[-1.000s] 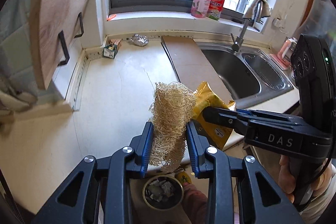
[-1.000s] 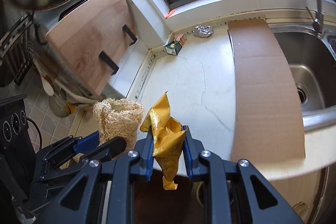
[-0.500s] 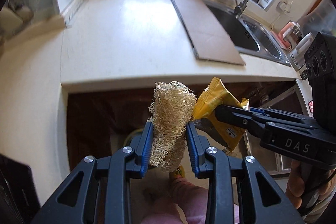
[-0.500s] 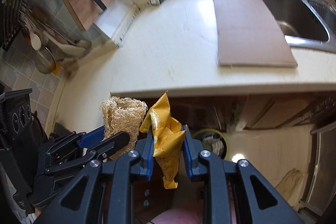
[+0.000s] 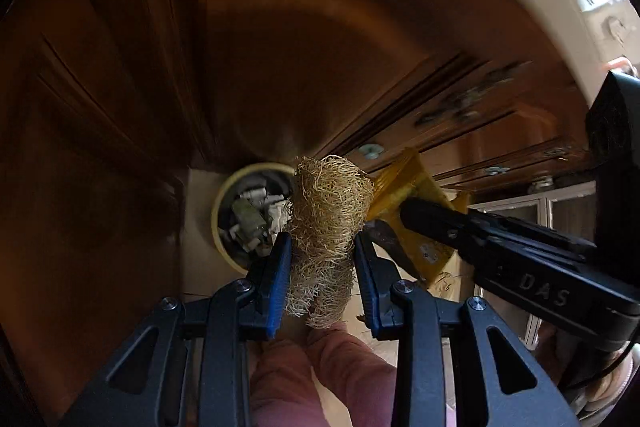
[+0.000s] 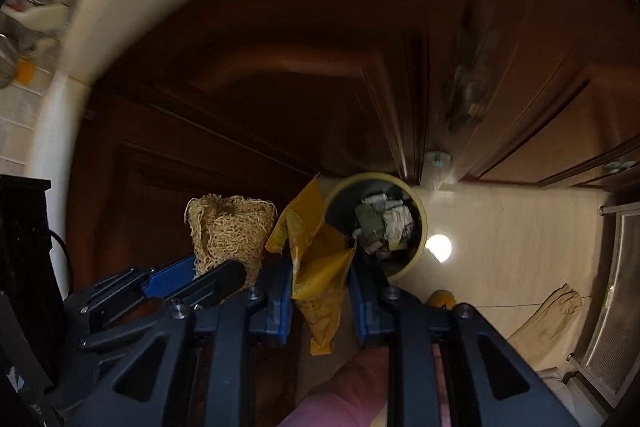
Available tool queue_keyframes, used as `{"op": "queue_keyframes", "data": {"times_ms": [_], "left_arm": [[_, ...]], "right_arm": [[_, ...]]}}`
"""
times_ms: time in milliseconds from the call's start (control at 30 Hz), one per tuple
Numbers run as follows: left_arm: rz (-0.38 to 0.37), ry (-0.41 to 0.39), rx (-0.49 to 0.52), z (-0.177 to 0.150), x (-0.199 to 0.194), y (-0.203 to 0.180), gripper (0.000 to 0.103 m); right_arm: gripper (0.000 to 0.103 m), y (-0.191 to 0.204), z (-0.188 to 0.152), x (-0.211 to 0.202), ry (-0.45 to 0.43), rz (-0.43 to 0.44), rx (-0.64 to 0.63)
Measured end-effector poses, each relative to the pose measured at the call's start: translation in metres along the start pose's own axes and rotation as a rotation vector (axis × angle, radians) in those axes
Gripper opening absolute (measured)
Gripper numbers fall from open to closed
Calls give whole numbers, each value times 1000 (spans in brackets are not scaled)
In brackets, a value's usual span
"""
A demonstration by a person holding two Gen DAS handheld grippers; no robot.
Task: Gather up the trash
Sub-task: 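Carry the scrubber and yellow bag down over the floor bin and release both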
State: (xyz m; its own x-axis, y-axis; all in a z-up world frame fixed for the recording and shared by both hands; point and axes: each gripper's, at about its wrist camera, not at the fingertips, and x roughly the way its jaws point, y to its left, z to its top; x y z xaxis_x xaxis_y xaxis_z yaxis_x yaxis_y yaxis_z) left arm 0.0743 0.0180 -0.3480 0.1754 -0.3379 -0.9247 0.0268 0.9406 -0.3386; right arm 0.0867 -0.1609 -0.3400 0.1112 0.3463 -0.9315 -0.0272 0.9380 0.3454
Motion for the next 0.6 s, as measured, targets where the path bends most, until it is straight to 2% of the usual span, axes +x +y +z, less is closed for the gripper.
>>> {"op": "queue_keyframes", "data": {"times_ms": [267,333,433,500,600], "left_arm": [[14,12,-49,-4,97,35,33],[23,19,-60,-3,115,41,34],[50,29,-74,-2,132,51,48],[65,34,-79,1,135,56,64],[72,30,-86,-1,137,61,71]], "right_arm": [[28,-36,7,108,76,-14,-22],[37,-43,10,126,93,-12,-21],[43,-48,12,147,93,-27,-23],[43,-50,12,155,89,-45,-25],[47,-53,12,162,103,-35,-20]]}}
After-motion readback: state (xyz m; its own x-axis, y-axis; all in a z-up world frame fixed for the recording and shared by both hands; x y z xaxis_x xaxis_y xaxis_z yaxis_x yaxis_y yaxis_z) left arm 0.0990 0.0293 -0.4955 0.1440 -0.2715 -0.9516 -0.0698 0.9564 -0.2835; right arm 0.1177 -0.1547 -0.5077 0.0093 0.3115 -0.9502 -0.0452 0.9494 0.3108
